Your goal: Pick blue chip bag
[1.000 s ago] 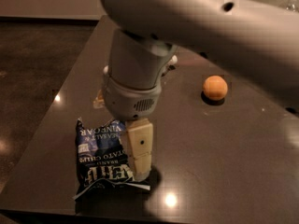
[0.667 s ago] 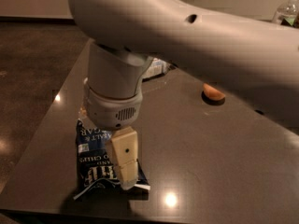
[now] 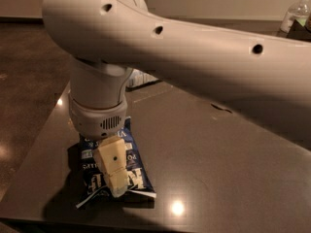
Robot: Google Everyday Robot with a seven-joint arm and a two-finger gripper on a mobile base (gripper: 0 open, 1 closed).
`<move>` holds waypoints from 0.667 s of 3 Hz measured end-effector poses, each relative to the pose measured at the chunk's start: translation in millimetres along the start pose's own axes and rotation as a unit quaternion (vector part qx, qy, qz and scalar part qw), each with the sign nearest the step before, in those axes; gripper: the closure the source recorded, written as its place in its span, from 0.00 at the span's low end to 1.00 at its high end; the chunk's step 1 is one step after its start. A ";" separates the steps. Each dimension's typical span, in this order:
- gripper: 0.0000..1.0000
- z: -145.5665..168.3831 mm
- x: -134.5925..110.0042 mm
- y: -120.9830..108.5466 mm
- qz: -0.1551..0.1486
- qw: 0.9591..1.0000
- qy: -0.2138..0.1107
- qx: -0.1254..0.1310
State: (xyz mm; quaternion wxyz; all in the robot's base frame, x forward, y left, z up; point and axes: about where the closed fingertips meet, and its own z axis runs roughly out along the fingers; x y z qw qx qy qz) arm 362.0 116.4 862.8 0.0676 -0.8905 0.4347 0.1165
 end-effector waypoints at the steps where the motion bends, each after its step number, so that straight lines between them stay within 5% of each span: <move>1: 0.13 4.0 3.2 -8.8 0.001 1.000 0.007 0.002; 2: 0.36 4.9 9.0 -12.1 0.004 1.000 0.016 0.003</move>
Offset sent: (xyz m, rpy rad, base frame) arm 0.0232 -0.0045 -0.0145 -0.0500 -0.0205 -0.0197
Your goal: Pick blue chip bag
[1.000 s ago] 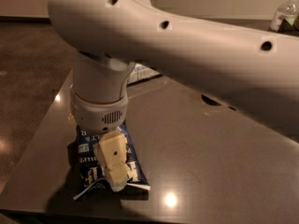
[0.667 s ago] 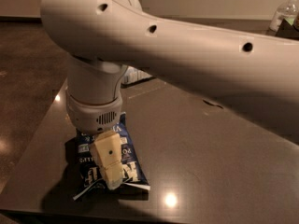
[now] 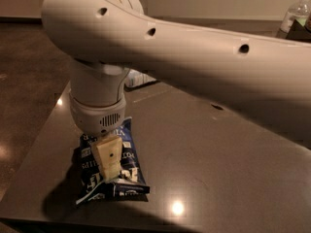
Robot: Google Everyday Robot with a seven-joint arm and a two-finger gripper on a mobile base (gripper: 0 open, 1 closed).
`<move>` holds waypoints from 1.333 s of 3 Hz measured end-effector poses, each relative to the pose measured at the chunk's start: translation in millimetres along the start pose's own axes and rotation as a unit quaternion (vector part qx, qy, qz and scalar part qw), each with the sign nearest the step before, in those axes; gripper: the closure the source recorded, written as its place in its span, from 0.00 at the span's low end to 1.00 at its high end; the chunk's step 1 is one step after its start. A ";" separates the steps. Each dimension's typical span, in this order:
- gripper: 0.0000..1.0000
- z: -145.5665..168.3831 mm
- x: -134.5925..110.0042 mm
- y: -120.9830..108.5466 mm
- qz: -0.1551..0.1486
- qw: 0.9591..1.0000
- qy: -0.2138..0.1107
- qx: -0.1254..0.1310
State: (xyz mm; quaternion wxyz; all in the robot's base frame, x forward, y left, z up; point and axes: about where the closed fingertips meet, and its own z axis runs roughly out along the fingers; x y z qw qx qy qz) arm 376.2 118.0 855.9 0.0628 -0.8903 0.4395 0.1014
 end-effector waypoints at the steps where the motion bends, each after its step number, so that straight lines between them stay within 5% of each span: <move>1: 0.61 -6.5 5.0 1.3 0.005 1.000 0.005 0.005; 3: 1.00 -49.1 4.6 4.2 0.016 0.999 -0.019 0.034; 4: 1.00 -74.4 7.2 4.1 0.023 0.998 -0.038 0.044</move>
Offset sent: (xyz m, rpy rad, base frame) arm 0.0070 -0.0194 0.0448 0.0586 -0.0066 -0.0499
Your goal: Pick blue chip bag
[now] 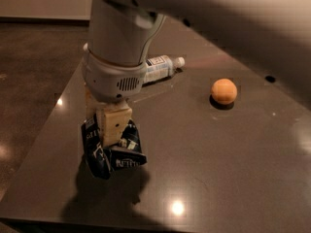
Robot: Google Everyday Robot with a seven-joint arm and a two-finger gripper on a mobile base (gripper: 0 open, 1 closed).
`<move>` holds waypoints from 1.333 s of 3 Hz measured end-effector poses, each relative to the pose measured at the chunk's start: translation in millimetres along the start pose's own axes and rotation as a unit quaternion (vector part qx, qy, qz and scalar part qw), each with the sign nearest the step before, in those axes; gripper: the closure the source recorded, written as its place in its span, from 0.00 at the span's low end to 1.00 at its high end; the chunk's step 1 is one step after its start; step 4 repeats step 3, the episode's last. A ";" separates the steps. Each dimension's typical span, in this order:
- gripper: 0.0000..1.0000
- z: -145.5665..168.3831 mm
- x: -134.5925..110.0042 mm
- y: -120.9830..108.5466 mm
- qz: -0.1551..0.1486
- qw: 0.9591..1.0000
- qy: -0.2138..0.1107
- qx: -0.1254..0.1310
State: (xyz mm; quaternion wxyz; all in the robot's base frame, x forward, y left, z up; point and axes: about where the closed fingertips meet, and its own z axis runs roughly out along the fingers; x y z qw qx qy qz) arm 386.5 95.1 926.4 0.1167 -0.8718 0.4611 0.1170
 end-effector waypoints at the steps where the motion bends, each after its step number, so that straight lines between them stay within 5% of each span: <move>1: 1.00 -29.7 5.5 -3.7 0.008 1.000 -0.020 0.009; 4: 1.00 -54.9 10.3 -6.4 0.017 0.999 -0.043 0.028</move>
Offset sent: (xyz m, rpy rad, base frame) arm 0.0214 -0.0505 0.0598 0.1129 0.0932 -0.0617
